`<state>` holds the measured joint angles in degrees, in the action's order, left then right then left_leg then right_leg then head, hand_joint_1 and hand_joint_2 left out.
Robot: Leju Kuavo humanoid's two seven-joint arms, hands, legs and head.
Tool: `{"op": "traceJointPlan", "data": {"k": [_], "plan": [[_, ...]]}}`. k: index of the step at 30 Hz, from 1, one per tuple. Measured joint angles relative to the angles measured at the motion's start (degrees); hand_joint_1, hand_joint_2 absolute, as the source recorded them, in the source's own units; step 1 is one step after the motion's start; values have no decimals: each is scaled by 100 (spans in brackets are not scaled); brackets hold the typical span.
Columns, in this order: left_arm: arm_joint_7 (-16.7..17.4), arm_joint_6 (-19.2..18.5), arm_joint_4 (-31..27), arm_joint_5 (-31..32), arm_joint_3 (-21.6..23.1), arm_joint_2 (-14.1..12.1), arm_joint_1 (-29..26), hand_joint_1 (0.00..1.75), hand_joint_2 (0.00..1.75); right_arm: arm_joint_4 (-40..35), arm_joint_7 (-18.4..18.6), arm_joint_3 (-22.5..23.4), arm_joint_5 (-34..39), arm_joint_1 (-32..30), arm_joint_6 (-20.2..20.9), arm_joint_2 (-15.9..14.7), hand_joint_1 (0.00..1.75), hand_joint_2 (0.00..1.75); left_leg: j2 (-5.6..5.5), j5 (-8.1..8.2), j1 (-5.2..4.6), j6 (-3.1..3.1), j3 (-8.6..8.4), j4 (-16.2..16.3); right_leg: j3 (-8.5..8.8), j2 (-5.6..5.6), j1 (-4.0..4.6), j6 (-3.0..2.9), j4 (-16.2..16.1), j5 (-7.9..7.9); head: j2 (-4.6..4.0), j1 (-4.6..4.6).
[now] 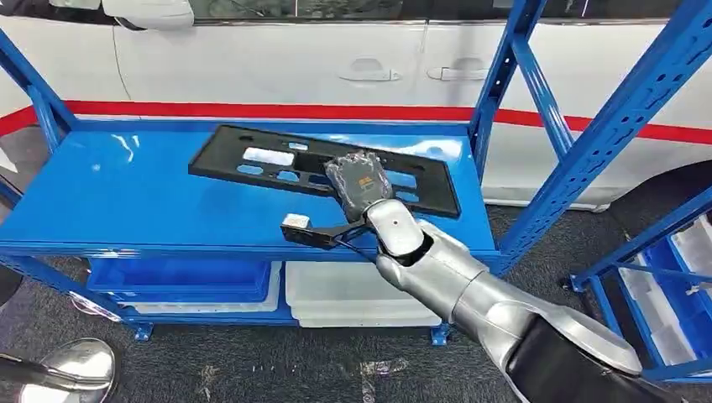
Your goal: Take the parts from the cabinet and place them on the table.
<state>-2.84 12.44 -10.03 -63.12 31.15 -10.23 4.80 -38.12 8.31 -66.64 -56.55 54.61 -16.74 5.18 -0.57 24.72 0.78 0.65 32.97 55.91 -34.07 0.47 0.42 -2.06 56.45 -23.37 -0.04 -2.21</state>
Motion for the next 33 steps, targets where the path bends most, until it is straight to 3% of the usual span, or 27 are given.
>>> {"op": "traceJointPlan", "data": {"k": [5, 12, 24, 33], "plan": [[-15, -20, 0, 9, 131, 2, 1, 0, 175, -744, 6, 4, -523, 157, 411, -83, 175, 175, 0, 5, -11, -7, 6, 2, -5, -1, -5, 49, -1, -4, 0, 2], [7, 15, 0, -9, 221, 18, 1, 0, 175, -1919, -70, 4, -999, 422, 831, -124, 175, 175, 11, 5, 4, -5, 8, 0, -25, 8, -2, 57, 5, -10, 0, -4], [-22, 35, 0, -68, 278, 39, -4, 0, 175, -2974, -372, -26, -1728, 525, 1315, -227, 175, 175, 11, 5, 13, -3, 9, -3, -33, 13, 5, 58, 19, -10, 0, -2], [-6, -66, 0, -173, 278, 44, -3, 0, 175, -3411, -525, -81, -1355, 501, 1574, -236, 175, 175, 11, 5, 12, -3, 12, -3, -33, 13, 3, 57, 19, -11, 0, -2]]}}
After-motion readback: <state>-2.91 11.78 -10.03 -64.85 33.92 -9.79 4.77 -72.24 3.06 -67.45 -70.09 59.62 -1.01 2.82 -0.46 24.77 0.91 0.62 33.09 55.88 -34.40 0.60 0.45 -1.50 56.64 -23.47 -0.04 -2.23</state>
